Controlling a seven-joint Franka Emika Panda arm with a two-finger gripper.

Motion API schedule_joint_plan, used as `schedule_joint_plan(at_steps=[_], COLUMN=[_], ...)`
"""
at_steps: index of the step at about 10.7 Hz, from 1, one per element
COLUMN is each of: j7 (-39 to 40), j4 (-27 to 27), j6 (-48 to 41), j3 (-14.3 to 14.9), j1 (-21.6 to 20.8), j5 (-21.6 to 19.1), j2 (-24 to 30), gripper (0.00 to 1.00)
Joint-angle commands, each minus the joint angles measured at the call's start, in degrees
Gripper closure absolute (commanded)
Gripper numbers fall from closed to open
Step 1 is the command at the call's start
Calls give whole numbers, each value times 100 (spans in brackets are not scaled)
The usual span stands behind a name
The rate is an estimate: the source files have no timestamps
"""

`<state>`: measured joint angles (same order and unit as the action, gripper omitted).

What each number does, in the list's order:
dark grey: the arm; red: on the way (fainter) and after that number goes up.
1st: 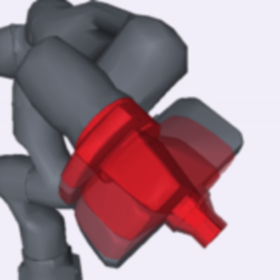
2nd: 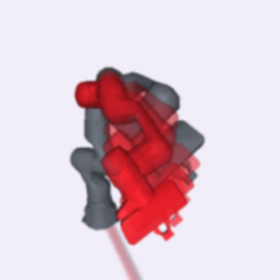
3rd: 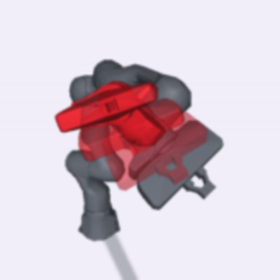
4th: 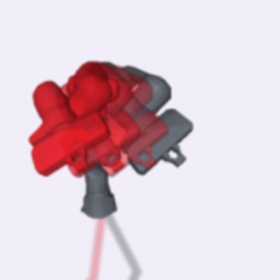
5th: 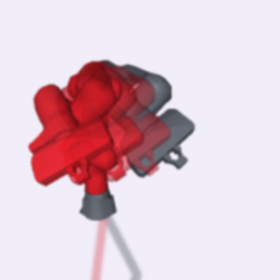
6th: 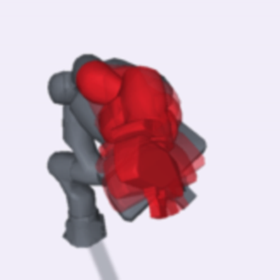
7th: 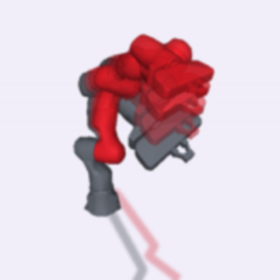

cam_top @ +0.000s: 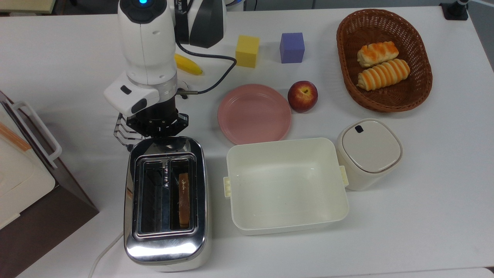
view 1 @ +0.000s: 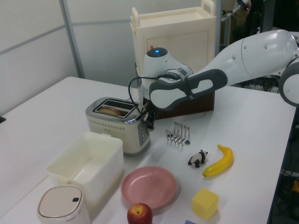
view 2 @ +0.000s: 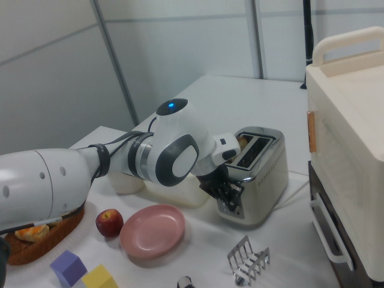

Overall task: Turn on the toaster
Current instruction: 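Press the toaster lever down with the closed gripper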

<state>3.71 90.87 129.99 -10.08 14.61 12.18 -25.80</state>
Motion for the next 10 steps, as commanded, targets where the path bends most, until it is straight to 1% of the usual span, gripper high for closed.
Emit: schedule_joint_plan(at_steps=[1, 4, 8, 10], j7=[60, 51, 34, 25], j4=[115, 124, 142, 133], j6=[193, 202, 193, 141], j3=[50, 59, 68, 68], j1=[-28, -20, -11, 15], j5=[153, 258, 268, 250], j2=[-197, -311, -294, -172], gripper=[100, 100, 100, 100])
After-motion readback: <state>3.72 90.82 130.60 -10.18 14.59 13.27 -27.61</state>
